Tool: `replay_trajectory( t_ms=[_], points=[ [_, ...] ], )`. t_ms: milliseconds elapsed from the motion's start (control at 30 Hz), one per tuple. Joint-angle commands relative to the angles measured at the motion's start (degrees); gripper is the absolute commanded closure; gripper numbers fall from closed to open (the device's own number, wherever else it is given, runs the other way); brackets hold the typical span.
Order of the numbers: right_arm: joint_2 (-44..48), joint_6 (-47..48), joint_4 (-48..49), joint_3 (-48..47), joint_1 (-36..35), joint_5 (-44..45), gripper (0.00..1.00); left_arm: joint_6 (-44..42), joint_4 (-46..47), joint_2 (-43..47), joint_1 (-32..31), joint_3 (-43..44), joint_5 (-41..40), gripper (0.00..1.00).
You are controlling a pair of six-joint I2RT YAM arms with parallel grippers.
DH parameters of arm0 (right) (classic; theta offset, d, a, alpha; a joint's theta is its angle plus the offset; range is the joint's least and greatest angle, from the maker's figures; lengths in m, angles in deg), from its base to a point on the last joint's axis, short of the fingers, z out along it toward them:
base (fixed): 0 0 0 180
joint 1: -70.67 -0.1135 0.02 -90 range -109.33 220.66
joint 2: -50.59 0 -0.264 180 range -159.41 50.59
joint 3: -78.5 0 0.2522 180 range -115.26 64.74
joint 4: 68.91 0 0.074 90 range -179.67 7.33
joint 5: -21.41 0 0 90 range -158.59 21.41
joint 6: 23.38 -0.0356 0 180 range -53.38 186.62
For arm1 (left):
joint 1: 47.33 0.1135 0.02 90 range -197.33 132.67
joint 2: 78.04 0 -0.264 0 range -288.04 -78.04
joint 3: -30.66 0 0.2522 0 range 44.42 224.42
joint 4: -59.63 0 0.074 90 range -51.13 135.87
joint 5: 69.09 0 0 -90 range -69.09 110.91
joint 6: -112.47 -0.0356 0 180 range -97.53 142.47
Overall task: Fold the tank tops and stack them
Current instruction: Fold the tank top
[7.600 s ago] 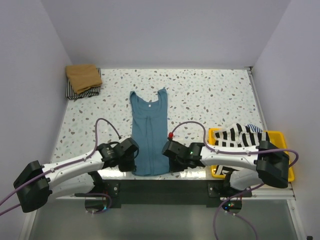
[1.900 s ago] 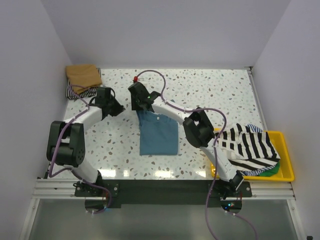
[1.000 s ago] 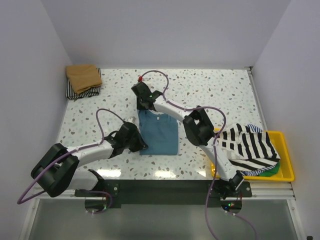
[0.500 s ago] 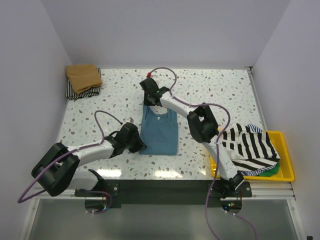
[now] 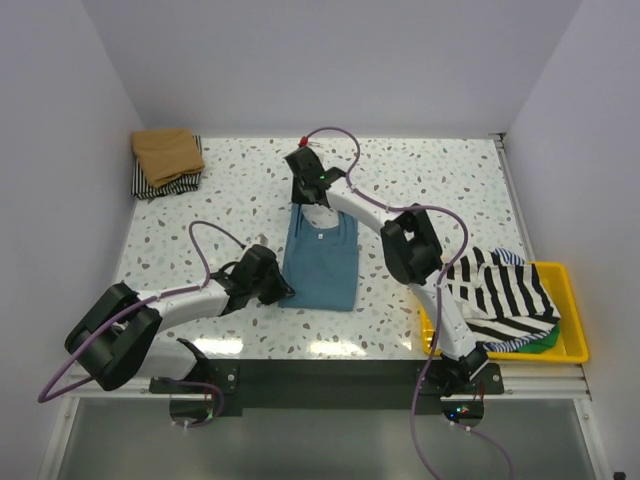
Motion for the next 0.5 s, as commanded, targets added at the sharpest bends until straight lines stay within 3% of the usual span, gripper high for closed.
replay_trajectory(
  t_ms=[0,200,467],
  points=[
    [4.6,0.5,2.6,0.9,1.4,-0.4,1.00,-0.5,-5.4,-2.1,-0.4,-1.6,-2.5,0.98],
    [5.1,-0.4,5.3,8.2,2.9,-1.6,1.00,-0.5,-5.1,-2.6,-0.4,-1.3,-2.4,0.97],
    [1.0,0.9,5.2,5.9,3.6,-4.1,1.00,-0.6,-4.2,-3.1,-0.4,-1.3,-1.9,0.96]
  ],
)
